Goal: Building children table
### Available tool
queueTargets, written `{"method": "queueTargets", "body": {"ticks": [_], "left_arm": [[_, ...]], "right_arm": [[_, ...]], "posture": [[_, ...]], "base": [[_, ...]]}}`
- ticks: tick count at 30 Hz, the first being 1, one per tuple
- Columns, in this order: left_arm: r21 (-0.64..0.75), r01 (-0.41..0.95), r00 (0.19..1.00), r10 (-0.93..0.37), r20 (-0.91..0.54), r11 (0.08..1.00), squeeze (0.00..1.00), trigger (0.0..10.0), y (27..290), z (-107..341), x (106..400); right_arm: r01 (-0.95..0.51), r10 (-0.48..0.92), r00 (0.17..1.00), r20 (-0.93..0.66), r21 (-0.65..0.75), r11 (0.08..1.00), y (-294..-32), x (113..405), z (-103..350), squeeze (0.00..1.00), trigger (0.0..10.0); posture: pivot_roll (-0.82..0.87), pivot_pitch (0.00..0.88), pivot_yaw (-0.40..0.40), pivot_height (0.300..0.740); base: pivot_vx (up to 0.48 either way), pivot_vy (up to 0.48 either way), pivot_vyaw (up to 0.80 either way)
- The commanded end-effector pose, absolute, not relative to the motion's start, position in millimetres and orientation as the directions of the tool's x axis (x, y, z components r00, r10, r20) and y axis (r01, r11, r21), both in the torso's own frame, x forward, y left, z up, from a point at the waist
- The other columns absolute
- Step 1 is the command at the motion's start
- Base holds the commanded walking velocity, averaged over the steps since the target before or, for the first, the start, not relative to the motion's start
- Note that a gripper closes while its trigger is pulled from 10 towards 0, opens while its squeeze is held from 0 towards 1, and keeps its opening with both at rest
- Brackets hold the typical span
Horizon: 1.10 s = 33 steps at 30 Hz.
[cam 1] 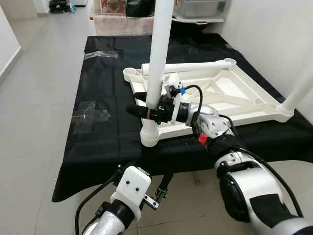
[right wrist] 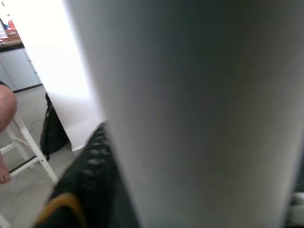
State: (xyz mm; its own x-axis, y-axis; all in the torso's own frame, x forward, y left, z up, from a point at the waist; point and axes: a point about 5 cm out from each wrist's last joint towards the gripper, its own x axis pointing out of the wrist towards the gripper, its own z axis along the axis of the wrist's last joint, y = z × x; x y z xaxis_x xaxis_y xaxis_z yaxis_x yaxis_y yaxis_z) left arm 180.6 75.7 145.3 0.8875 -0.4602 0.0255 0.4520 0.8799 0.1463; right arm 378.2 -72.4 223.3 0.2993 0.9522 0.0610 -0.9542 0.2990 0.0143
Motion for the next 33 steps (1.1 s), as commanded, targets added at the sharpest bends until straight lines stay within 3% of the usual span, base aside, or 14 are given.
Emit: {"method": "queueTargets", "body": {"ticks": [1, 6, 10, 13, 14, 15, 16, 18, 25, 26, 27, 30, 31, 33], "left_arm": [[0.146, 0.447, 0.891, -0.453, 0.008, 0.882, 0.00, 10.0, 76, 143, 180], [0.146, 0.446, 0.892, -0.452, 0.010, 0.883, 0.00, 10.0, 76, 143, 181], [0.145, 0.446, 0.892, -0.452, 0.009, 0.883, 0.00, 10.0, 76, 143, 181], [0.144, 0.449, 0.890, -0.455, 0.008, 0.882, 0.00, 10.0, 77, 143, 180], [0.144, 0.450, 0.890, -0.456, 0.009, 0.881, 0.00, 10.0, 77, 143, 181], [0.145, 0.451, 0.890, -0.457, 0.009, 0.881, 0.00, 10.0, 76, 143, 181], [0.145, 0.451, 0.890, -0.457, 0.009, 0.881, 0.00, 10.0, 76, 143, 181], [0.146, 0.450, 0.890, -0.456, 0.008, 0.881, 0.00, 10.0, 77, 143, 181], [0.146, 0.449, 0.890, -0.455, 0.009, 0.881, 0.00, 10.0, 76, 143, 181], [0.146, 0.449, 0.890, -0.455, 0.008, 0.881, 0.00, 10.0, 76, 143, 181], [0.146, 0.449, 0.890, -0.455, 0.008, 0.882, 0.00, 10.0, 76, 143, 181], [0.145, 0.448, 0.891, -0.454, 0.008, 0.882, 0.00, 10.0, 76, 143, 181], [0.145, 0.448, 0.891, -0.453, 0.008, 0.882, 0.00, 10.0, 77, 143, 181], [0.145, 0.447, 0.891, -0.453, 0.008, 0.882, 0.00, 10.0, 76, 143, 181]], "right_arm": [[-0.942, 0.940, 0.337, 0.055, 0.011, 0.337, -72, 379, 220, 0.00, 0.0], [-0.812, 0.805, 0.582, 0.117, 0.030, 0.582, -83, 393, 223, 0.00, 0.0], [-0.714, 0.702, 0.698, 0.145, 0.059, 0.698, -89, 400, 224, 0.00, 0.0], [-0.307, 0.301, 0.948, 0.101, 0.055, 0.950, -111, 412, 221, 0.00, 0.0], [-0.171, 0.168, 0.983, 0.080, 0.030, 0.985, -119, 414, 220, 0.00, 0.0], [0.025, -0.028, 0.997, 0.068, 0.037, 0.999, -132, 412, 216, 0.00, 0.0], [0.025, -0.028, 0.997, 0.068, 0.037, 0.999, -132, 412, 216, 0.00, 0.0], [0.263, -0.267, 0.963, 0.028, 0.093, 0.960, -143, 403, 206, 0.00, 0.0], [0.200, -0.207, 0.978, 0.018, 0.189, 0.961, -114, 401, 204, 0.00, 0.4], [0.155, -0.166, 0.985, 0.039, 0.205, 0.966, -108, 401, 206, 0.00, 10.0], [0.123, -0.139, 0.988, 0.061, 0.212, 0.970, -102, 402, 209, 0.97, 10.0], [0.074, -0.097, 0.991, 0.095, 0.219, 0.973, -95, 401, 215, 1.00, 10.0], [0.032, -0.060, 0.989, 0.132, 0.208, 0.978, -96, 403, 221, 0.55, 10.0], [-0.050, 0.014, 0.987, 0.160, 0.221, 0.974, -95, 404, 225, 0.55, 10.0]], "posture": [[0.15, 0.105, -0.098, 0.740], [0.15, 0.107, -0.096, 0.740], [0.15, 0.107, -0.089, 0.740], [0.15, 0.110, -0.088, 0.740], [0.15, 0.110, -0.088, 0.740], [0.14, 0.110, -0.087, 0.740], [0.14, 0.110, -0.087, 0.740], [0.15, 0.109, -0.090, 0.740], [0.15, 0.109, -0.090, 0.740], [0.15, 0.111, -0.090, 0.740], [0.15, 0.109, -0.092, 0.740], [0.15, 0.109, -0.090, 0.740], [0.15, 0.106, -0.091, 0.740], [0.15, 0.102, -0.091, 0.740]], "base": [[0.000, 0.000, 0.00], [0.000, 0.000, 0.00], [0.000, 0.000, 0.00], [0.000, 0.000, 0.00], [0.000, 0.000, 0.00], [0.000, 0.000, 0.00], [0.000, 0.000, 0.00], [0.000, 0.000, 0.00], [0.000, 0.000, 0.00], [0.000, 0.000, 0.00], [0.000, 0.000, 0.00], [0.000, 0.000, 0.00], [0.000, 0.000, 0.00], [0.000, 0.000, 0.00]]}}
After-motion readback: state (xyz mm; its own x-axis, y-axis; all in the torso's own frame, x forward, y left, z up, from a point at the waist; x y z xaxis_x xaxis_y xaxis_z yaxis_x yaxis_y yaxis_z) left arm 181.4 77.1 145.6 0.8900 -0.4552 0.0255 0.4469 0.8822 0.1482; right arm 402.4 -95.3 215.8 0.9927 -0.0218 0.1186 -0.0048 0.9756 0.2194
